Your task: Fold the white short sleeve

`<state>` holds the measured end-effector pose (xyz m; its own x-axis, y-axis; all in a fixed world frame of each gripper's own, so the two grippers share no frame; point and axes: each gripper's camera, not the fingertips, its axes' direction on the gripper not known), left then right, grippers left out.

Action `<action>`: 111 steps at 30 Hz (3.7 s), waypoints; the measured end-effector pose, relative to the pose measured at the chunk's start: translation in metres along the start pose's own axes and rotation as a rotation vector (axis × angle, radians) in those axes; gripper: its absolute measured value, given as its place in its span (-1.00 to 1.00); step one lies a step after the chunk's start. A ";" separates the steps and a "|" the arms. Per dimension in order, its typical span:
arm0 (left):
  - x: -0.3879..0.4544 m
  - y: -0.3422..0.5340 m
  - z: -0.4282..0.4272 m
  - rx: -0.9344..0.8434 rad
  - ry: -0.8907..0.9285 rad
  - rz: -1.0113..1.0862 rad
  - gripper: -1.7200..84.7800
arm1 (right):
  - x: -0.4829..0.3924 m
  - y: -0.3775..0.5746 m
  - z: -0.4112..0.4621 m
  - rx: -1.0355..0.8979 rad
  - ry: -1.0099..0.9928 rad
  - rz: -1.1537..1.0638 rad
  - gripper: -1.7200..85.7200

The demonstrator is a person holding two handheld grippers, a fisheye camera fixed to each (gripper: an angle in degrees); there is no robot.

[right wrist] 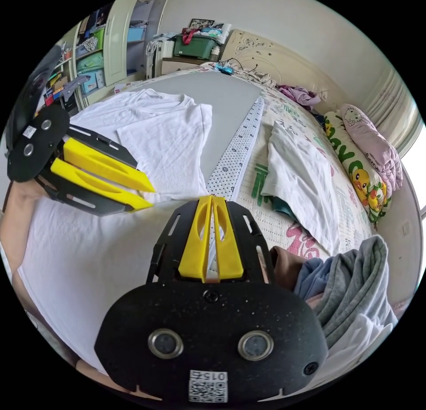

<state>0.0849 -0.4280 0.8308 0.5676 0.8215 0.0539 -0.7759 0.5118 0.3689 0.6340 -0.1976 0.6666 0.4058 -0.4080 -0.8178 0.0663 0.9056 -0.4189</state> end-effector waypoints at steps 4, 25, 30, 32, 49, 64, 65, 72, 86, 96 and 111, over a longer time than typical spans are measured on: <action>0.001 -0.003 -0.008 0.000 0.004 0.011 -0.84 | -0.005 -0.001 0.004 -0.004 0.010 -0.013 -0.98; -0.061 0.002 -0.067 0.002 0.108 -0.040 -0.86 | -0.035 -0.002 0.009 0.113 -0.147 -0.039 -0.98; -0.092 0.011 -0.091 -0.013 0.173 -0.087 -0.83 | -0.044 -0.004 0.028 0.070 -0.173 -0.052 -0.98; -0.109 0.019 -0.106 -0.033 0.177 -0.119 -0.82 | -0.044 -0.004 0.032 0.074 -0.199 -0.035 -0.98; -0.312 0.522 -0.396 0.749 -0.142 -1.462 -0.66 | -0.111 -0.023 0.070 0.073 -0.056 -0.122 -0.97; -0.339 0.475 -0.369 0.478 0.042 -1.066 -0.77 | -0.215 -0.160 0.041 0.097 0.115 -0.100 -0.98; -0.339 0.474 -0.371 0.477 0.039 -1.064 -0.77 | -0.231 -0.173 0.039 0.111 0.084 -0.138 -0.98; -0.327 0.464 -0.383 0.432 -0.028 -1.049 -0.80 | -0.465 -0.308 0.095 -0.023 -0.278 -0.566 -0.80; -0.317 0.457 -0.391 0.434 0.001 -1.061 -0.96 | -0.613 -0.378 0.215 -0.143 0.023 -0.533 -0.97; -0.270 0.424 -0.419 0.423 -0.238 -0.914 -0.97 | -0.478 -0.369 0.132 0.167 -0.108 -0.350 -0.97; -0.263 0.404 -0.397 0.330 -0.123 -0.919 -0.94 | -0.642 -0.374 0.231 -0.182 0.029 -0.639 -0.76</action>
<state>-0.4867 -0.3376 0.5975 0.9507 0.0977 -0.2942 0.0869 0.8269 0.5556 0.5588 -0.2475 1.4397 0.3130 -0.8634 -0.3956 0.1295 0.4515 -0.8828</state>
